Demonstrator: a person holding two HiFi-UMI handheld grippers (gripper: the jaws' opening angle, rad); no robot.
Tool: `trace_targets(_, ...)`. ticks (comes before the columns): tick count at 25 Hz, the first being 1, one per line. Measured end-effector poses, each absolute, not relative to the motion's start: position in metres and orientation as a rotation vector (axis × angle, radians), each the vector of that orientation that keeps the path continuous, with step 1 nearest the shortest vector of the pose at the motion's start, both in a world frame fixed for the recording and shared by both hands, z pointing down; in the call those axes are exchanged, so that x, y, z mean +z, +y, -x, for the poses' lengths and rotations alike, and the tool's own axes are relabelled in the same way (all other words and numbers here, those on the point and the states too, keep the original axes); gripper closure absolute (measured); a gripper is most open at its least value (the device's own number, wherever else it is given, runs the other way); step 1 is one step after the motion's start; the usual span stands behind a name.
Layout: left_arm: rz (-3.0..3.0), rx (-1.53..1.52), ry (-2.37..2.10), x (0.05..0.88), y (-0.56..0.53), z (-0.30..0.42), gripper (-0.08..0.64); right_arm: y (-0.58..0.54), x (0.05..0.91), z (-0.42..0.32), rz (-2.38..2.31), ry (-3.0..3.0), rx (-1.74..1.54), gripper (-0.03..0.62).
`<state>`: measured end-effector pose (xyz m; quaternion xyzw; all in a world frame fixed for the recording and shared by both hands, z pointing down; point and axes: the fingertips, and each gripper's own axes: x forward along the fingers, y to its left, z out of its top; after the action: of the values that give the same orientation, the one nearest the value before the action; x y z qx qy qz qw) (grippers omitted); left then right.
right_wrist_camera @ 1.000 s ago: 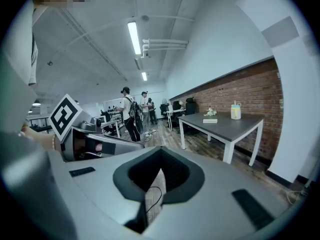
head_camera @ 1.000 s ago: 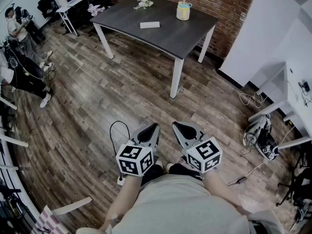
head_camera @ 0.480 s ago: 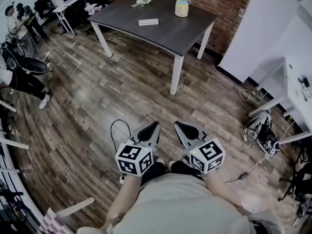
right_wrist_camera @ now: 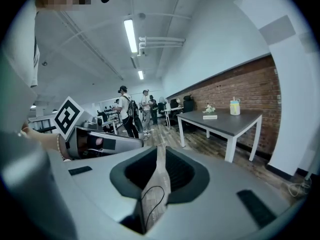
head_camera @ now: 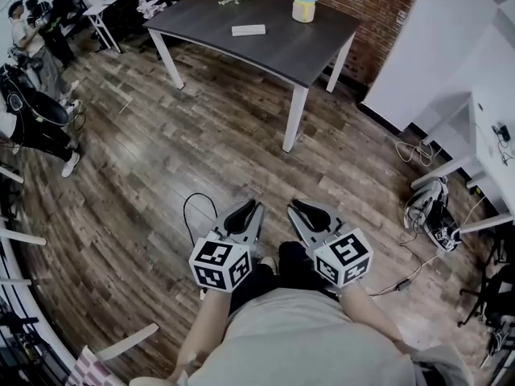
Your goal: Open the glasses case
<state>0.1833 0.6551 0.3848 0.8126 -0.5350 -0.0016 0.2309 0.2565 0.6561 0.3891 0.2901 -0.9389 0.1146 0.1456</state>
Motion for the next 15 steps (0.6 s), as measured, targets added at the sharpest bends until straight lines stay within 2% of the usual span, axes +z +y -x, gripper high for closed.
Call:
trace_targets(2, -2.216, -0.01, -1.486, 0.389, 0.654, -0.178, 0.503, 0.656, 0.393, -0.249, -0.798, -2.698, 0.328, 0.508)
trace_targets(5, -2.193, -0.003, -1.498, 0.396, 0.648, -0.172, 0.41, 0.644, 0.394, -0.241, -0.779, -2.7, 0.319, 0.48)
trace_targets(15, -2.15, -0.001, -1.558, 0.4, 0.564, -0.132, 0.411, 0.546, 0.406, -0.208, -0.727, -2.716, 0.327, 0.462)
